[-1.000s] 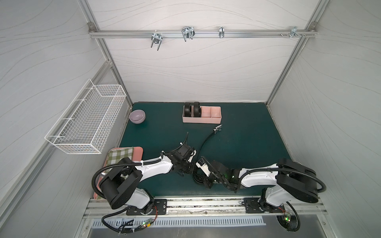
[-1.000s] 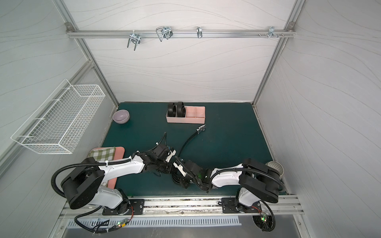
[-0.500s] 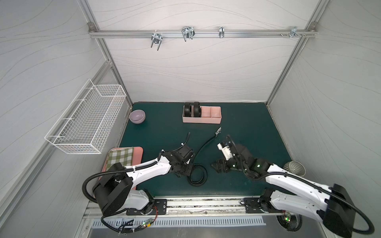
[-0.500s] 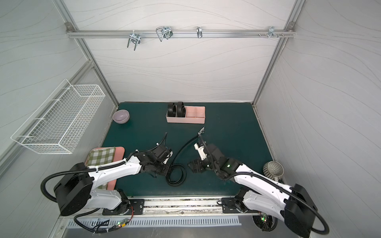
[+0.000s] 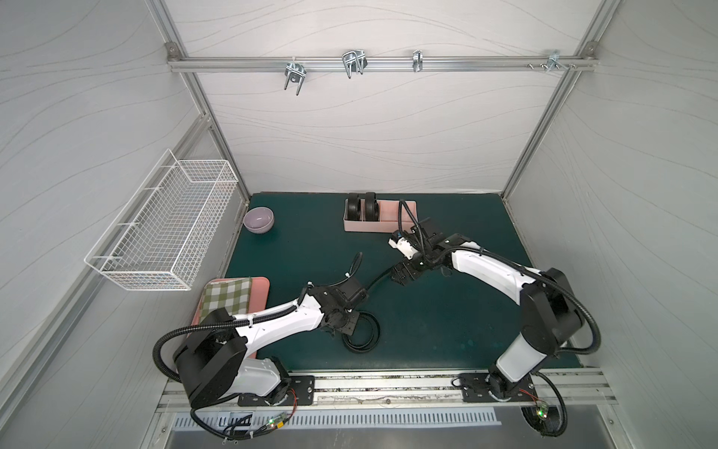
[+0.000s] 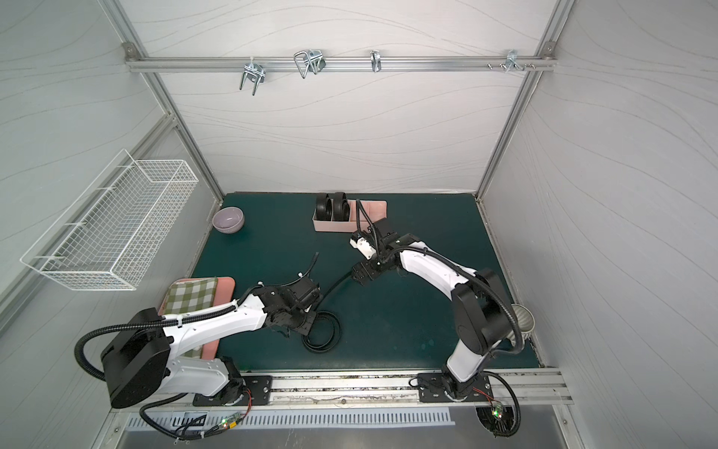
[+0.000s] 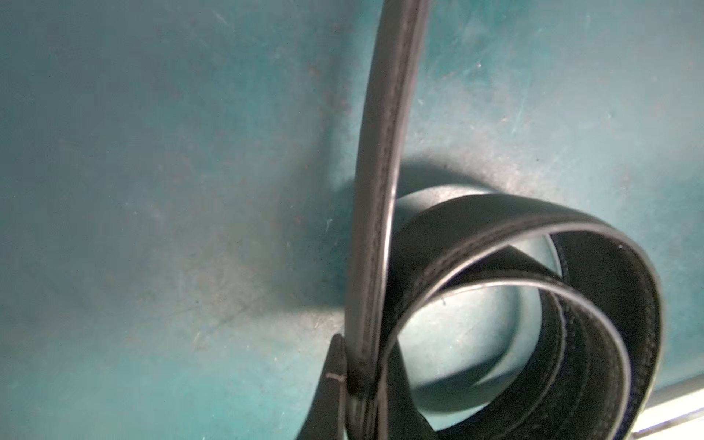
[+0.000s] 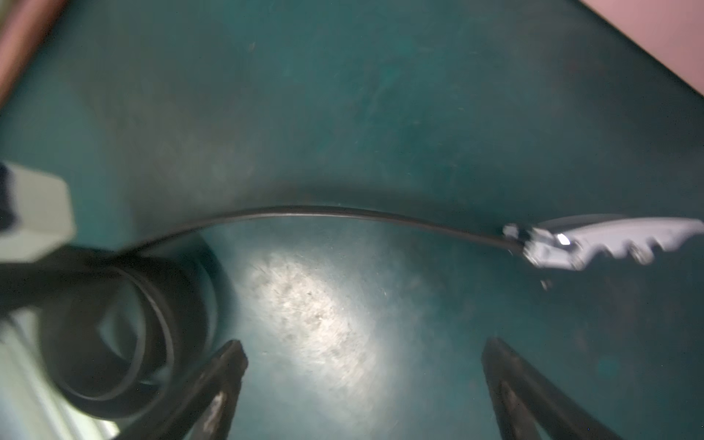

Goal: Place the belts into the storage roll
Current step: Roll the belt at the center of the board.

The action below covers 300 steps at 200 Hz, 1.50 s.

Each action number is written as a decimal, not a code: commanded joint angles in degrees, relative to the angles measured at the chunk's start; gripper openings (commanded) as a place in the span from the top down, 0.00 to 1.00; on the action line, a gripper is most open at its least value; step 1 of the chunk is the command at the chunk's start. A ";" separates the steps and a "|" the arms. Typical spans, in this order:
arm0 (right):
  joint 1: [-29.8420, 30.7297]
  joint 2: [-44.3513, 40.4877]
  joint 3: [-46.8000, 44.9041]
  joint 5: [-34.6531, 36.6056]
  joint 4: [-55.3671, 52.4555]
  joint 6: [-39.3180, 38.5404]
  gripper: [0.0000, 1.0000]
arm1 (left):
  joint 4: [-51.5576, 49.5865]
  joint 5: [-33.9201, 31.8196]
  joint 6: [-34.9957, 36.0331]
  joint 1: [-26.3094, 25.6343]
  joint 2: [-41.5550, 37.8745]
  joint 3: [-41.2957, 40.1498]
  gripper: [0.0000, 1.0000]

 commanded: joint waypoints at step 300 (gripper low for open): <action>-4.33 22.11 19.26 -14.40 -6.97 -27.33 0.59 | 1.06 -1.83 -0.56 -0.11 -0.20 3.08 0.99</action>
